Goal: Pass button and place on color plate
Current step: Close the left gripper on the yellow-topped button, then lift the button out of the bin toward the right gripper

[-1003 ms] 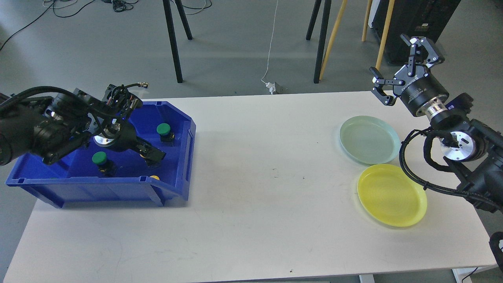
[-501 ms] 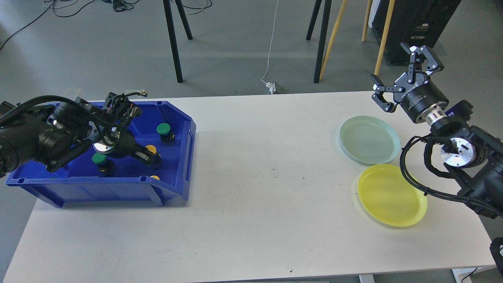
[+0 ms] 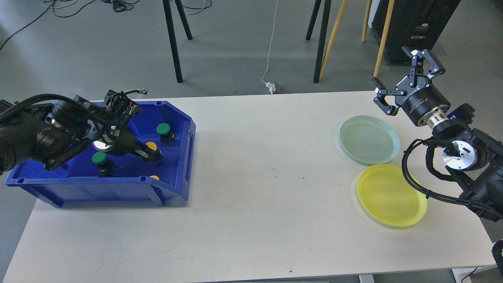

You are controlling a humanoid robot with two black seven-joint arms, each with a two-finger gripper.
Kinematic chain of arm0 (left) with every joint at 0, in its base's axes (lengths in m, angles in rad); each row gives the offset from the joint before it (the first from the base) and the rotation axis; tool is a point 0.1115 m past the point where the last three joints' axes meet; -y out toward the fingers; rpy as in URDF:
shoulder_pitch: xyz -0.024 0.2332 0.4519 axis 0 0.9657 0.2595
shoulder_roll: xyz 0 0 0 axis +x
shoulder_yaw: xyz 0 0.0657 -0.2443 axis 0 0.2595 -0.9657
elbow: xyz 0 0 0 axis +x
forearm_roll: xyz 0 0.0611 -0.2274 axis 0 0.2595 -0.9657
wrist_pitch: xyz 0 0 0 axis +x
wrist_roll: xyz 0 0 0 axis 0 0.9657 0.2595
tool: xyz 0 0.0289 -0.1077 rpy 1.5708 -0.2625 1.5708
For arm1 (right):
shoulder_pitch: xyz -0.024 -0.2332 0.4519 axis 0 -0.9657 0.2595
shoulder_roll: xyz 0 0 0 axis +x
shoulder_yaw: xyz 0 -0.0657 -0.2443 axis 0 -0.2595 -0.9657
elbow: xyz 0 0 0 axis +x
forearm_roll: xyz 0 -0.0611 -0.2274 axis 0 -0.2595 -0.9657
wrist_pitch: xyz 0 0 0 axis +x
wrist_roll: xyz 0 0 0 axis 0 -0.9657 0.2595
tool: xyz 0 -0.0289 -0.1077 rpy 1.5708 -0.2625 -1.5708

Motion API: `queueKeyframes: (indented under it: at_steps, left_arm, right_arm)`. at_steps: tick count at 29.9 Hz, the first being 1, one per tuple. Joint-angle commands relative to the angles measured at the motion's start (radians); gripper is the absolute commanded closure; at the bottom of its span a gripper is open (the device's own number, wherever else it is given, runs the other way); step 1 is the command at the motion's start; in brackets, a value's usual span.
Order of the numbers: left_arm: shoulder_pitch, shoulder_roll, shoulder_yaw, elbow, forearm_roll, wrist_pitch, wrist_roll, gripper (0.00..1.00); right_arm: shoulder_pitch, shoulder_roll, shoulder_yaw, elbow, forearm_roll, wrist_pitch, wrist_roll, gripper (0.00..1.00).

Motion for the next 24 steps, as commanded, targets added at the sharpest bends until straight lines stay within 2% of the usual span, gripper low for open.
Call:
queueKeyframes:
  at_steps: [1,8,11,13,16,18,21,24]
  left_arm:
    - [-0.061,0.127,-0.011,-0.124,0.0,-0.012,0.0,0.95]
    - [-0.257,0.422,-0.052,-0.48,-0.005,-0.047,0.0,0.94]
    - [-0.298,0.551,-0.201,-0.63,-0.053,-0.047,0.0,0.94]
    - [-0.284,0.583,-0.311,-0.713,-0.189,-0.047,0.0,0.94]
    - [-0.244,0.528,-0.388,-0.754,-0.478,-0.047,0.0,0.94]
    - [-0.22,0.432,-0.405,-0.742,-0.607,-0.047,0.0,0.94]
    - [-0.141,0.231,-0.421,-0.662,-0.677,-0.023,0.0,0.93]
    - [-0.063,0.013,-0.492,-0.546,-0.678,0.017,0.0,0.93]
  right_arm:
    - [-0.003,-0.009,0.0,0.001,0.0,0.0,0.0,0.0]
    - [-0.006,-0.012,-0.002,0.009,0.0,0.0,0.0,0.0]
    - [-0.012,-0.012,-0.006,0.026,-0.002,0.0,0.002,0.0]
    - [-0.015,-0.017,-0.008,0.062,-0.005,0.0,0.002,0.0]
    - [-0.058,-0.07,-0.017,0.191,-0.029,0.0,0.002,0.0]
    - [-0.089,-0.133,-0.028,0.324,-0.058,0.0,0.0,0.0]
    - [-0.132,-0.21,-0.055,0.531,-0.1,-0.071,0.0,0.0]
    - [-0.152,-0.232,-0.075,0.631,-0.098,-0.098,-0.003,0.0]
